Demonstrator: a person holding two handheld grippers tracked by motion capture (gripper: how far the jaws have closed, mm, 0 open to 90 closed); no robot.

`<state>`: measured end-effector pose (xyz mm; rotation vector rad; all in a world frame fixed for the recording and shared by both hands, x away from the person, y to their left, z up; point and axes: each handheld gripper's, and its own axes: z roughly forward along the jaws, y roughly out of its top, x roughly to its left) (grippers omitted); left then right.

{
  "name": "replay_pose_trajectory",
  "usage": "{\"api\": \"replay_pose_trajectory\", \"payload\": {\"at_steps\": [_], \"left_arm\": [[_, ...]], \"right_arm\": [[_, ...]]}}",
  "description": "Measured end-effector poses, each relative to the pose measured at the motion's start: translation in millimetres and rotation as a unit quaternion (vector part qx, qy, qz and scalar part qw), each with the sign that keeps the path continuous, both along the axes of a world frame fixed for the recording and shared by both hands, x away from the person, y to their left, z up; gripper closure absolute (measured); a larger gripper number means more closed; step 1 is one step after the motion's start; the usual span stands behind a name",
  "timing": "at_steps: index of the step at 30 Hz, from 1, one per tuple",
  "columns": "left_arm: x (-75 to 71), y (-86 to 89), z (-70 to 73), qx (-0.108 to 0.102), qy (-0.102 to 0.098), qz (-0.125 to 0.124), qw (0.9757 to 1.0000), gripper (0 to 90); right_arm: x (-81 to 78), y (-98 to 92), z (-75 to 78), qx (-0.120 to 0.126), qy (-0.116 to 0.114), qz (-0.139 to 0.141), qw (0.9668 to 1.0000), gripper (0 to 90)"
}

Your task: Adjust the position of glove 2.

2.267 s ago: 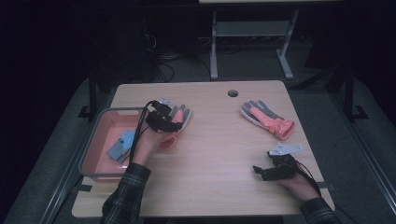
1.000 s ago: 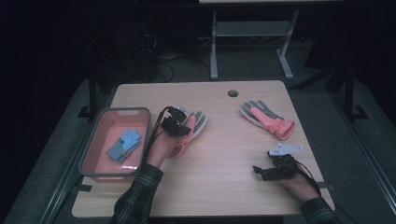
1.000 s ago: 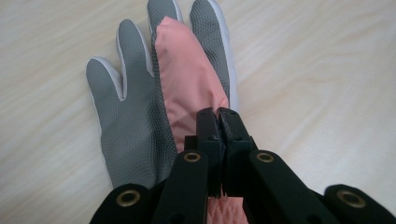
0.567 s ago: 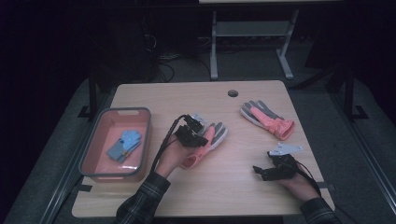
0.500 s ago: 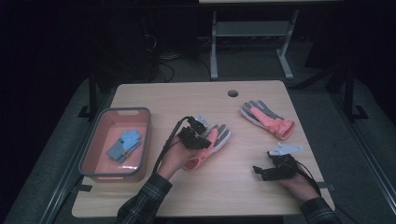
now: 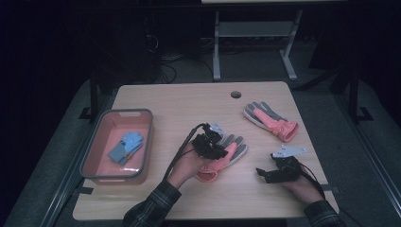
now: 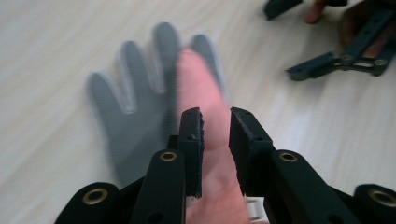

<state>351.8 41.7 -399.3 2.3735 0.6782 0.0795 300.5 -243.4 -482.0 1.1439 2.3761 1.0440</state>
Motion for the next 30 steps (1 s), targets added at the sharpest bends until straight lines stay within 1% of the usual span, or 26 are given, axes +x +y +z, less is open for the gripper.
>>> {"api": "replay_pose_trajectory", "payload": {"at_steps": [1,2,3,4,5,7,10,11,12,13,15,20,21,22,23,25,27,28,30], "left_arm": [[0.0,2.3,0.4,0.001,-0.007,0.006,1.0000,74.1],[0.6,7.2,-0.3,0.005,-0.019,0.014,0.9997,74.3],[1.5,12.1,-2.0,0.009,-0.021,0.019,0.9996,74.7],[1.8,16.9,-4.7,0.009,-0.022,0.023,0.9994,74.7],[2.3,20.8,-6.9,0.010,-0.024,0.022,0.9994,74.7],[1.2,31.3,-15.9,0.012,-0.019,0.023,0.9995,74.7],[-1.4,37.9,-22.3,0.016,-0.019,0.015,0.9996,74.7],[-2.6,40.0,-24.0,0.013,-0.015,0.015,0.9997,74.8],[-3.4,41.2,-25.0,0.013,-0.012,0.014,0.9997,77.1],[-4.1,41.9,-25.7,0.015,-0.011,0.010,0.9998,77.1],[-7.5,42.3,-27.8,0.018,-0.009,0.004,0.9998,78.3],[-18.6,43.3,-28.9,0.016,-0.007,-0.007,0.9998,78.6],[-20.4,43.3,-29.2,0.012,-0.006,-0.006,0.9999,78.6],[-22.4,44.3,-28.9,0.014,-0.003,-0.012,0.9998,78.6],[-24.5,44.7,-29.2,0.011,-0.002,-0.012,0.9999,78.6],[-28.0,45.4,-29.5,0.007,0.003,-0.015,0.9999,78.5],[-31.8,46.8,-29.4,0.000,0.002,-0.013,0.9999,77.6],[-32.3,47.7,-29.1,-0.002,-0.001,-0.014,0.9999,76.2],[-32.8,51.1,-26.8,-0.008,-0.002,-0.009,0.9999,72.7]], "right_arm": [[0.0,0.0,0.0,0.000,0.000,0.000,1.0000,14.4],[0.0,0.0,0.0,0.000,0.000,0.000,1.0000,14.4],[0.0,0.0,0.0,0.000,0.000,0.000,1.0000,14.4],[-0.1,0.0,0.1,0.000,0.000,0.000,1.0000,14.5],[-0.1,0.0,0.1,0.000,0.000,0.000,1.0000,14.5],[-0.3,0.4,0.6,0.000,0.003,-0.004,1.0000,15.0],[1.1,1.0,2.0,-0.006,0.007,-0.003,1.0000,15.2],[1.3,1.0,2.0,-0.006,0.007,-0.003,1.0000,15.3],[1.3,1.2,2.6,-0.007,0.009,-0.004,0.9999,15.8],[1.3,1.2,2.6,-0.007,0.009,-0.004,0.9999,15.8],[0.9,0.6,4.2,-0.007,0.011,0.001,0.9999,21.0],[1.3,0.0,5.2,-0.005,0.016,0.000,0.9999,21.1],[1.7,-0.5,5.5,-0.006,0.014,0.002,0.9999,21.1],[1.6,-0.5,6.1,-0.004,0.015,0.000,0.9999,21.1],[2.0,-1.1,6.6,-0.004,0.009,0.000,1.0000,21.1],[2.3,-1.7,7.3,-0.004,0.009,0.000,1.0000,21.1],[2.4,-2.2,7.2,-0.004,0.009,-0.001,1.0000,21.1],[2.2,-2.0,7.3,-0.003,0.013,-0.003,0.9999,21.1],[2.7,-2.1,7.1,-0.004,0.011,-0.002,0.9999,21.1]]}}
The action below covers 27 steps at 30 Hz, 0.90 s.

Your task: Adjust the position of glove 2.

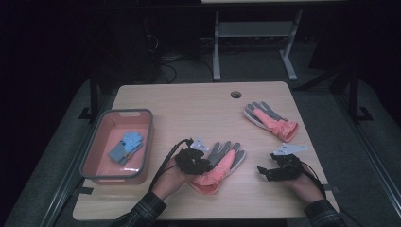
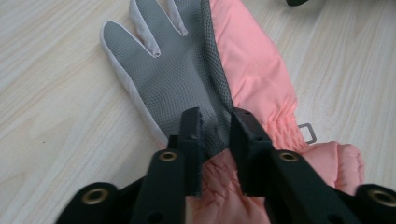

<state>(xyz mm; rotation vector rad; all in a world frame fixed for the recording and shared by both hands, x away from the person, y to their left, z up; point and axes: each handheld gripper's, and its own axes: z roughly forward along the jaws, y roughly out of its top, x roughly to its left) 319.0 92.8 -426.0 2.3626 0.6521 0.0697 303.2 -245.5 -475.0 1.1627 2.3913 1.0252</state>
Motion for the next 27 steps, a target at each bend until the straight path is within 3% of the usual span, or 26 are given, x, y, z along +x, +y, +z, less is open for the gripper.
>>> {"api": "replay_pose_trajectory", "payload": {"at_steps": [4,5,6,8,10,11,15,17,19,24,27], "left_arm": [[-0.7,13.8,8.6,-0.012,-0.011,0.024,0.9996,77.2],[-1.0,20.1,9.7,-0.004,-0.015,0.037,0.9992,83.9],[-1.0,24.0,9.1,0.000,-0.014,0.045,0.9989,83.9],[-1.5,33.3,4.0,-0.001,-0.004,0.068,0.9977,87.3],[-4.8,38.9,-3.6,0.008,0.016,0.074,0.9971,88.6],[-9.6,39.5,-8.2,0.014,0.029,0.065,0.9974,88.6],[-21.2,32.8,-13.0,0.014,0.045,0.036,0.9983,88.3],[-27.2,26.4,-14.4,-0.002,0.057,0.023,0.9981,87.8],[-36.1,11.7,-17.1,-0.008,0.062,-0.004,0.9981,87.2],[-43.5,-6.4,-21.2,-0.025,0.069,-0.032,0.9968,85.9],[-47.0,-15.6,-23.7,-0.032,0.062,-0.047,0.9964,85.0]], "right_arm": [[-0.1,-0.3,0.6,0.000,-0.001,0.001,1.0000,21.1],[-0.6,-0.7,1.1,0.003,0.003,-0.001,1.0000,21.3],[-0.6,-0.7,1.1,0.003,0.003,-0.001,1.0000,21.3],[-0.6,-0.7,1.1,0.005,0.004,-0.003,1.0000,21.4],[-0.5,-0.9,1.3,0.005,0.004,-0.003,1.0000,21.4],[-0.6,-0.9,1.5,0.005,0.003,-0.003,1.0000,21.4],[0.1,-1.5,2.1,0.002,0.000,-0.001,1.0000,21.4],[-0.2,-1.0,2.5,0.007,0.004,-0.006,0.9999,21.4],[-0.2,-1.0,2.8,0.008,0.005,-0.007,0.9999,21.4],[-0.1,-1.7,4.0,0.011,0.003,-0.008,0.9999,22.6],[1.7,-3.0,4.3,0.015,0.009,-0.004,0.9998,26.0]]}}
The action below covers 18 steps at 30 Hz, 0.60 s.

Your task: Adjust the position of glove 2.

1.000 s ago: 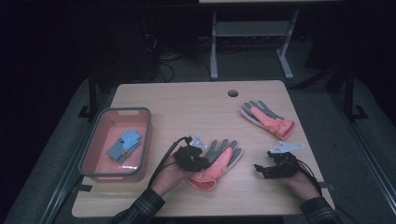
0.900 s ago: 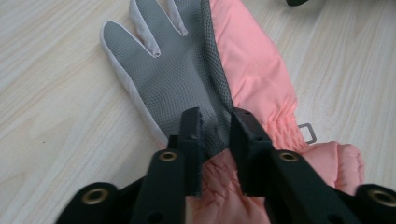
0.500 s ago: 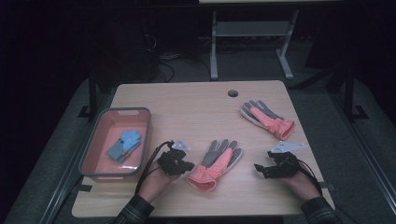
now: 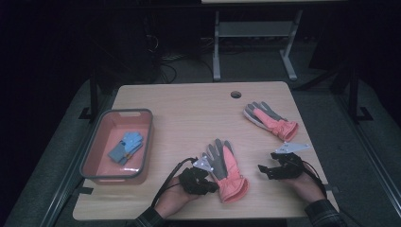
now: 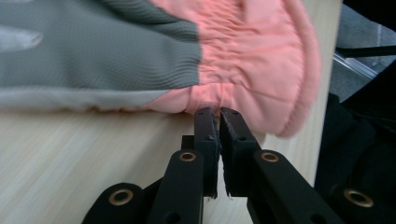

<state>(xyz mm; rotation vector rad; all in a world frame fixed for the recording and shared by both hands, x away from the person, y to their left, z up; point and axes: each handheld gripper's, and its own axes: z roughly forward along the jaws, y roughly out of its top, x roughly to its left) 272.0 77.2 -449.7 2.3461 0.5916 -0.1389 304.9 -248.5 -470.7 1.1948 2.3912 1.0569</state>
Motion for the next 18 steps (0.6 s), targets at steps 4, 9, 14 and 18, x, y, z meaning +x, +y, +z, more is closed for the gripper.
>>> {"api": "replay_pose_trajectory", "payload": {"at_steps": [4,9,14,18], "left_arm": [[0.1,4.1,1.1,0.012,-0.024,0.004,0.9996,80.7],[7.4,25.3,3.8,0.015,-0.058,0.031,0.9977,67.4],[12.2,38.9,-0.4,0.039,-0.096,0.031,0.9941,49.7],[15.4,50.2,-7.5,0.043,-0.095,0.039,0.9937,38.3]], "right_arm": [[2.4,-1.9,2.3,0.008,0.014,0.012,0.9998,36.4],[6.9,-4.8,12.7,0.023,0.009,0.007,0.9997,47.7],[19.8,-10.5,28.5,0.019,-0.013,-0.006,0.9997,56.8],[34.5,-18.2,39.7,0.009,-0.018,-0.007,0.9998,63.5]]}}
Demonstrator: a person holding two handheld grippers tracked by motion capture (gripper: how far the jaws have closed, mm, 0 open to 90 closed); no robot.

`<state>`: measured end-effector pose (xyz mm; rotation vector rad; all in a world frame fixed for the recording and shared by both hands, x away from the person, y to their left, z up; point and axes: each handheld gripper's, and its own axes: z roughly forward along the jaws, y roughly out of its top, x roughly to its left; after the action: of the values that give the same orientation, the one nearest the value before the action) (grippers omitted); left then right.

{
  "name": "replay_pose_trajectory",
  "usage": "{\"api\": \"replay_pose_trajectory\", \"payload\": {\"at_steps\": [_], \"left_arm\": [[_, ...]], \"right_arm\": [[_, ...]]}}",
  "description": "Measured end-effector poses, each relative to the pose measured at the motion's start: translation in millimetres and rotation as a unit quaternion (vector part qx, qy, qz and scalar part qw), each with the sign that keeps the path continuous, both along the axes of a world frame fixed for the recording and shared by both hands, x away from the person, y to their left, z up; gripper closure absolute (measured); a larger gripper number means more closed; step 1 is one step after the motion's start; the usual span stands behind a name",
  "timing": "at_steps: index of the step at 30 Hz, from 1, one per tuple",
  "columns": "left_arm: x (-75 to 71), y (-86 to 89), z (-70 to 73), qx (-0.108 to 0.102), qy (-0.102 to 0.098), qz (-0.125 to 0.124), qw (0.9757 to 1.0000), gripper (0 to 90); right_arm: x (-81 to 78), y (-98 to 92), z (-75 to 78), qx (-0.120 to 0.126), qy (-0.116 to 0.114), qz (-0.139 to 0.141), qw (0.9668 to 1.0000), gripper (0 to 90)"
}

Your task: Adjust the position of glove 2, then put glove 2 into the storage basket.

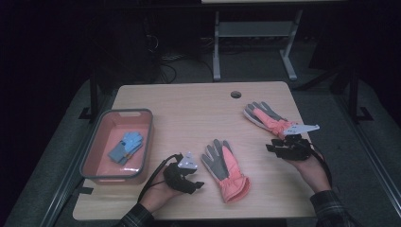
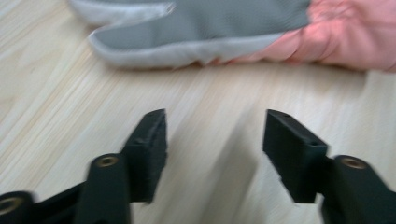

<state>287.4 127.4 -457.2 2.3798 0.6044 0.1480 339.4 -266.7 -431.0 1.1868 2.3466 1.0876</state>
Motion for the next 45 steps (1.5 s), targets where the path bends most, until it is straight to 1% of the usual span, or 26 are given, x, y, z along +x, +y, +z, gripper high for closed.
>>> {"api": "replay_pose_trajectory", "payload": {"at_steps": [1,2,3,5,7,8,10,12,13,15,16,17,18,20,23,29,33,34,36,37,38,39,41,42,44,45], "left_arm": [[1.2,2.9,-1.1,0.000,0.004,0.004,1.0000,34.0],[2.0,5.6,-2.5,-0.002,0.002,0.006,1.0000,31.3],[2.3,7.6,-3.5,-0.002,-0.002,0.011,0.9999,26.0],[3.4,10.5,-5.2,-0.001,-0.005,0.014,0.9999,22.5],[4.4,11.6,-6.6,0.001,-0.005,0.017,0.9998,20.4],[4.8,11.5,-7.5,0.001,-0.005,0.019,0.9998,18.5],[4.9,11.4,-8.7,0.004,-0.010,0.022,0.9997,17.0],[5.9,13.0,-10.8,0.003,-0.020,0.023,0.9995,16.0],[6.3,14.0,-11.6,0.003,-0.024,0.020,0.9995,15.5],[7.2,15.5,-13.2,-0.004,-0.027,0.022,0.9994,13.0],[7.3,17.3,-14.5,-0.007,-0.032,0.021,0.9992,12.3],[7.3,17.3,-14.5,-0.007,-0.032,0.021,0.9992,12.2],[6.9,18.2,-16.0,-0.015,-0.035,0.021,0.9990,12.2],[6.7,18.8,-16.6,-0.018,-0.038,0.021,0.9989,12.2],[6.3,20.1,-17.4,-0.023,-0.039,0.019,0.9988,12.1],[6.7,21.5,-19.1,-0.032,-0.043,0.015,0.9984,12.1],[7.2,21.5,-20.2,-0.037,-0.047,0.015,0.9981,12.1],[7.2,21.4,-20.2,-0.037,-0.046,0.016,0.9981,12.1],[7.1,21.2,-20.1,-0.037,-0.046,0.017,0.9981,12.1],[7.2,21.1,-20.1,-0.037,-0.046,0.017,0.9981,12.1],[7.2,21.1,-20.1,-0.037,-0.046,0.017,0.9981,12.1],[7.2,21.1,-20.1,-0.036,-0.046,0.017,0.9981,12.1],[7.2,21.1,-20.1,-0.036,-0.046,0.017,0.9981,12.1],[7.2,21.1,-20.1,-0.037,-0.046,0.017,0.9981,12.1],[7.1,20.9,-20.0,-0.036,-0.046,0.018,0.9981,12.2],[7.1,20.9,-20.0,-0.036,-0.046,0.018,0.9981,12.2]], "right_arm": [[4.7,-2.3,2.4,-0.002,-0.002,0.000,1.0000,64.5],[9.1,-4.3,4.4,-0.001,0.000,-0.002,1.0000,64.5],[18.1,-9.5,7.7,0.003,-0.002,-0.007,1.0000,64.5],[26.7,-13.9,10.5,0.002,-0.003,-0.015,0.9999,64.4],[33.7,-17.3,12.0,0.000,-0.007,-0.020,0.9998,64.4],[37.9,-18.9,12.5,0.001,-0.004,-0.024,0.9997,64.4],[41.7,-20.0,12.8,-0.001,-0.002,-0.025,0.9997,64.0],[48.3,-21.8,12.5,-0.006,-0.010,-0.030,0.9995,63.2],[52.3,-21.8,12.4,-0.011,-0.003,-0.029,0.9995,62.0],[58.5,-20.8,12.2,-0.035,-0.012,-0.030,0.9989,60.2],[62.8,-21.7,13.0,-0.034,-0.021,-0.035,0.9986,60.1],[62.8,-21.7,13.0,-0.034,-0.021,-0.035,0.9986,60.1],[69.1,-23.7,12.7,-0.041,-0.013,-0.033,0.9985,58.7],[70.9,-24.3,12.3,-0.045,-0.013,-0.035,0.9983,58.6],[75.5,-28.3,10.8,-0.036,-0.007,-0.039,0.9986,57.2],[81.0,-32.7,4.5,-0.042,0.003,-0.032,0.9986,51.7],[82.3,-28.5,-1.0,-0.066,-0.004,-0.025,0.9975,50.9],[82.5,-27.5,-1.9,-0.070,-0.005,-0.026,0.9972,51.6],[83.4,-23.8,-6.4,-0.094,-0.009,-0.024,0.9952,52.7],[83.8,-21.2,-9.6,-0.113,-0.015,-0.024,0.9932,53.8],[84.0,-15.8,-14.8,-0.143,-0.021,-0.024,0.9891,58.0],[84.0,-15.8,-14.8,-0.143,-0.021,-0.024,0.9891,58.0],[84.5,-13.2,-15.8,-0.147,-0.019,-0.028,0.9885,64.4],[85.8,-13.6,-16.2,-0.144,-0.016,-0.026,0.9891,70.9],[86.5,-14.6,-16.2,-0.133,-0.009,-0.029,0.9907,76.1],[86.5,-14.6,-16.2,-0.133,-0.009,-0.029,0.9907,76.1]]}}
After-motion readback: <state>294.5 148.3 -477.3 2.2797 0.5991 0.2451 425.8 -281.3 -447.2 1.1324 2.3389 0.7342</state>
